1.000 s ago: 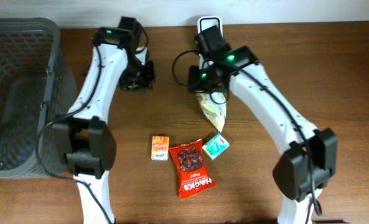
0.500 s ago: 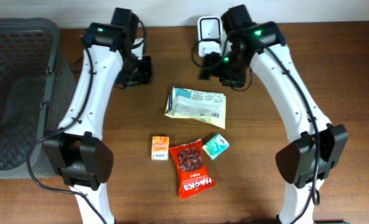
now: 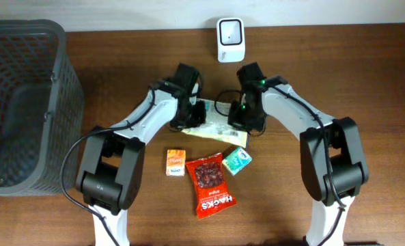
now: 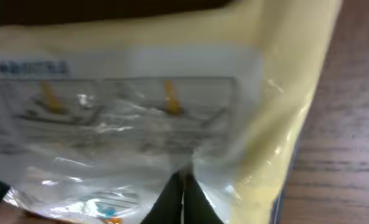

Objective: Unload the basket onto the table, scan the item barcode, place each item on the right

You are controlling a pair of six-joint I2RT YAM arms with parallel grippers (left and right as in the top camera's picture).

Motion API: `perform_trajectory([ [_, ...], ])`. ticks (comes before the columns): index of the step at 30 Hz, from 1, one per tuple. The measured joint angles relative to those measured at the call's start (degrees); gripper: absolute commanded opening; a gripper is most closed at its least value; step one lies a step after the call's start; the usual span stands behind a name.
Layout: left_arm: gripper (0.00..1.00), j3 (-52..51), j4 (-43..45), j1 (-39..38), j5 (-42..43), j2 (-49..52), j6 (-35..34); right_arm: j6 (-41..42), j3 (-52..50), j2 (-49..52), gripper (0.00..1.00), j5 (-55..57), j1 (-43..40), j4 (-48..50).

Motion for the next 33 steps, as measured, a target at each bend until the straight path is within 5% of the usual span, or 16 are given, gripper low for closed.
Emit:
perform_trajectory([
  [2,0.0,-1.0,-0.4,0.0,-2.5,0.0,-0.5,0.0,-1.0,-0.5,0.04,1.0,-0.1,-0.7],
  [9,0.02,2.6,-12.3,2.5,-14.8,-0.5,-1.1,-1.8,6.0,-0.5,0.04,11.0,-2.7,-19.3],
  [16,0.0,11.2,-9.8,3.0,-14.0,-5.8,-1.4,-8.9,12.2,-0.5,0.04,-3.0,-2.0,-6.5],
  [22,0.0,11.2,-7.6,3.1,-13.5,4.1,-1.7,-3.4,9.8,2.8,0.04,-4.9,3.3,0.4],
  [27,0.0,11.2,-10.4,5.4,-24.7,7.8,-1.7,-2.6,9.4,6.2,0.04,0.7,3.3,-1.7],
  [33,0.0,20.0,-24.0,10.9,-28.8,7.1,-1.7,-3.6,16.7,6.3,0.04,10.5,-0.7,-17.8],
])
